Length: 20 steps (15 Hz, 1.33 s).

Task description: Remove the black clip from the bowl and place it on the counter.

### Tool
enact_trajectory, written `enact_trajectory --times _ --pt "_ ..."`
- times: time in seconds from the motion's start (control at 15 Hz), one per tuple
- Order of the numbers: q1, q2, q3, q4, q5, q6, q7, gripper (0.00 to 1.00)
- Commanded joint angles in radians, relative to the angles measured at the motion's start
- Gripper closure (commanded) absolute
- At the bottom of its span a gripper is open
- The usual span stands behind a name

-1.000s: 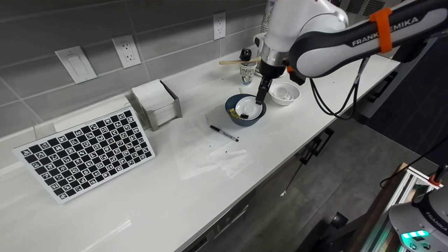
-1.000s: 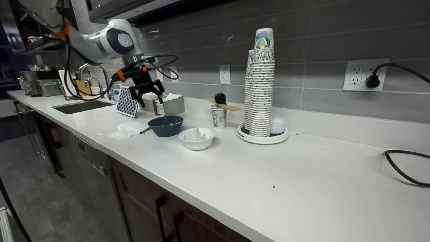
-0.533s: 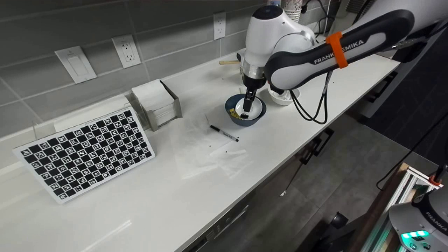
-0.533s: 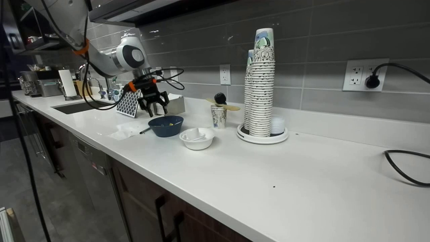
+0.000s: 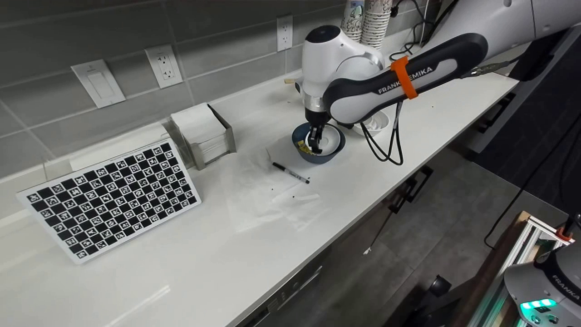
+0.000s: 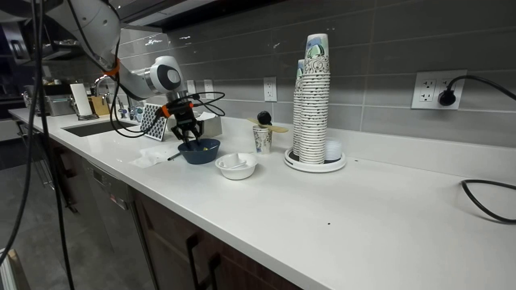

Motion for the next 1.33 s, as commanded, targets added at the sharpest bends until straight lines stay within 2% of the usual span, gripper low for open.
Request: enact_trajectory --times 0.0,0.27,0.33,0.4,0.53,0.6,0.93,1.13,1.27 --pt "0.022 0.048 -0.02 0.07 -0.018 -0.049 -0.007 0.52" --pt "0.023 0.082 -0.022 0.101 -0.011 -0.059 -0.009 0.59" --pt "0.024 0.088 -0.023 0.107 -0.011 -0.064 -0.01 0.75" --pt "0.025 0.093 -0.022 0.111 -0.012 -0.069 -0.013 0.84" --pt "0.028 0.095 -0.02 0.118 -0.012 -0.085 -0.023 0.97" --pt "0.03 0.089 -0.021 0.118 -0.015 -0.095 -0.026 1.0" --pt "0.029 0.006 -0.003 0.106 0.007 -0.132 -0.042 0.99" --pt "0.06 -0.067 -0.018 0.089 -0.056 -0.102 0.0 0.99" --pt "0.071 -0.091 0.0 0.097 -0.074 -0.087 -0.027 0.99"
